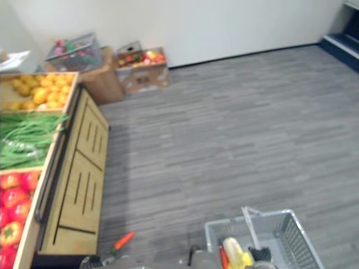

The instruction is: Pick vegetable in the basket

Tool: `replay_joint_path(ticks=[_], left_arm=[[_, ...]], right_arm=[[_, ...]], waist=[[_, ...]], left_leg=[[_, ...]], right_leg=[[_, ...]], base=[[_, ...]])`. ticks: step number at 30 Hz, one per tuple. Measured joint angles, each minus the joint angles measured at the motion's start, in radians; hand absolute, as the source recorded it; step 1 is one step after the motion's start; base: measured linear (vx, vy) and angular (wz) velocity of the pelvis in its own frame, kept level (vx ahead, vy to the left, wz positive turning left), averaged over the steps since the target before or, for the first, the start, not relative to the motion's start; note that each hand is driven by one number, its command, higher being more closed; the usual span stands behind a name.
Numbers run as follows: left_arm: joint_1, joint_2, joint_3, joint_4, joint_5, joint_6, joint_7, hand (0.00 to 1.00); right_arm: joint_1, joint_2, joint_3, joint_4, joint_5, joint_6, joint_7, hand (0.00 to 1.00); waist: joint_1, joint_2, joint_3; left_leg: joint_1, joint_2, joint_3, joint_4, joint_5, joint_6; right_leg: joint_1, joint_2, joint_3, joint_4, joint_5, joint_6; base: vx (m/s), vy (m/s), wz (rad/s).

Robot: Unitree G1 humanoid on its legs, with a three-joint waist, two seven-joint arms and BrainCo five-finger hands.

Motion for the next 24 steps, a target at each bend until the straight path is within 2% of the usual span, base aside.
replay_joint_path(ticks=[1, 2, 3, 4, 6, 9, 12, 13, 16, 19, 20, 21, 23, 24], left_arm=[[-0.001, -0.003, -0.001, 0.0, 0.003, 0.0, 0.003, 0.0], [-0.006, -0.008, -0.001, -0.001, 0.003, -0.004, 0.004, 0.0], [-0.006, -0.012, -0.001, -0.001, 0.004, -0.008, 0.004, 0.0], [-0.01, -0.003, 0.001, -0.001, 0.004, -0.008, 0.004, 0.0], [-0.013, 0.023, -0.011, 0.0, 0.008, -0.01, 0.005, 0.0], [-0.007, 0.03, -0.022, 0.001, 0.035, -0.007, 0.005, 0.0], [-0.01, 0.032, -0.056, 0.001, 0.037, -0.008, 0.004, 0.0], [-0.01, 0.047, -0.076, 0.002, 0.039, -0.008, 0.004, 0.0], [-0.012, 0.055, -0.098, 0.002, 0.044, -0.017, 0.002, 0.0], [-0.018, 0.059, -0.102, 0.002, 0.044, -0.017, -0.004, 0.0], [-0.018, 0.061, -0.112, 0.002, 0.044, -0.017, -0.005, 0.0], [-0.016, 0.067, -0.12, 0.012, 0.041, -0.016, -0.006, 0.0], [-0.013, 0.07, -0.12, 0.012, 0.04, -0.016, -0.006, 0.0], [0.004, 0.059, -0.127, 0.031, 0.038, -0.014, -0.004, 0.0]], right_arm=[[-0.006, -0.006, 0.008, -0.004, 0.0, -0.005, 0.0, 1.0], [-0.013, -0.014, 0.015, -0.007, 0.0, -0.012, 0.0, 1.0], [-0.012, -0.02, 0.019, -0.008, 0.0, -0.014, 0.0, 1.0], [-0.009, -0.013, 0.021, -0.007, 0.001, -0.014, -0.001, 1.0], [0.016, 0.004, 0.038, -0.023, 0.0, -0.022, 0.004, 1.0], [0.038, 0.012, 0.046, -0.051, 0.0, -0.022, 0.003, 1.0], [0.033, 0.012, 0.073, -0.087, -0.003, -0.023, 0.003, 1.0], [0.027, 0.012, 0.081, -0.087, -0.009, -0.025, 0.004, 1.0], [0.028, 0.014, 0.087, -0.085, -0.039, -0.026, 0.005, 1.0], [0.027, 0.015, 0.087, -0.079, -0.039, -0.037, 0.006, 1.0], [0.027, 0.015, 0.086, -0.073, -0.039, -0.037, 0.006, 1.0], [0.028, 0.017, 0.086, -0.018, -0.038, -0.032, 0.021, 1.0], [0.025, 0.017, 0.086, 0.0, -0.037, -0.032, 0.022, 1.0], [0.045, 0.012, 0.094, 0.011, -0.014, -0.03, 0.012, 1.0]], waist=[[0.006, 0.005, 0.003], [0.006, 0.014, 0.009], [0.006, 0.024, 0.01], [0.011, 0.02, 0.014], [0.01, -0.019, 0.021], [0.011, -0.037, 0.018], [0.032, -0.044, 0.022], [0.031, -0.044, 0.022], [0.03, -0.045, 0.019], [0.032, -0.052, 0.012], [0.032, -0.053, 0.009], [0.034, -0.065, -0.017], [0.039, -0.061, -0.028], [0.038, -0.03, -0.067]], left_leg=[[-0.002, -0.051, -0.122, -0.129, 0.001, 0.0], [-0.002, -0.075, -0.211, -0.228, 0.005, 0.001], [-0.002, -0.08, -0.248, -0.268, 0.018, -0.004], [0.003, -0.101, -0.233, -0.268, 0.03, 0.005], [0.0, -0.151, -0.176, -0.275, 0.02, 0.046], [0.02, -0.192, -0.126, -0.28, 0.006, 0.072], [0.049, -0.197, -0.047, -0.278, -0.009, 0.086], [0.06, -0.196, -0.037, -0.276, -0.009, 0.086], [0.086, -0.194, -0.044, -0.275, -0.009, 0.086], [0.08, -0.202, -0.063, -0.275, -0.009, 0.086], [0.073, -0.206, -0.087, -0.275, -0.009, 0.086], [0.038, -0.209, -0.161, -0.265, -0.008, 0.086], [0.031, -0.201, -0.178, -0.261, -0.008, 0.086], [-0.02, -0.15, -0.31, -0.26, 0.029, 0.05]], right_leg=[[-0.023, 0.0, 0.044, -0.012, 0.015, 0.01], [-0.04, 0.003, 0.075, -0.016, 0.028, 0.023], [-0.05, 0.008, 0.087, -0.015, 0.033, 0.033], [-0.055, -0.003, 0.114, -0.018, 0.045, 0.05], [-0.044, -0.053, 0.146, -0.065, 0.077, 0.078], [-0.048, -0.087, 0.182, -0.076, 0.089, 0.094], [-0.089, -0.087, 0.179, -0.009, 0.089, 0.094], [-0.101, -0.089, 0.152, 0.026, 0.09, 0.094], [-0.095, -0.094, 0.1, 0.06, 0.091, 0.092], [-0.095, -0.101, 0.116, 0.054, 0.091, 0.092], [-0.096, -0.103, 0.125, 0.051, 0.09, 0.092], [-0.055, -0.108, 0.102, -0.036, 0.09, 0.093], [-0.041, -0.107, 0.086, -0.061, 0.09, 0.093], [0.008, -0.065, -0.047, -0.12, 0.102, 0.071]], base=[[0.0, 0.263, -1.02], [-0.01, 0.279, -0.96], [-0.01, 0.32, -0.64], [0.04, 0.314, -0.37], [0.07, 0.344, -0.36], [0.13, 0.308, -0.42], [0.1, 0.148, -0.64], [0.08, 0.068, -0.48], [0.07, 0.024, -0.09], [0.02, 0.027, 0.08], [-0.07, -0.008, 0.72], [-0.11, -0.065, 0.79], [-0.17, -0.216, 1.02], [-0.19, -0.332, 1.22]])
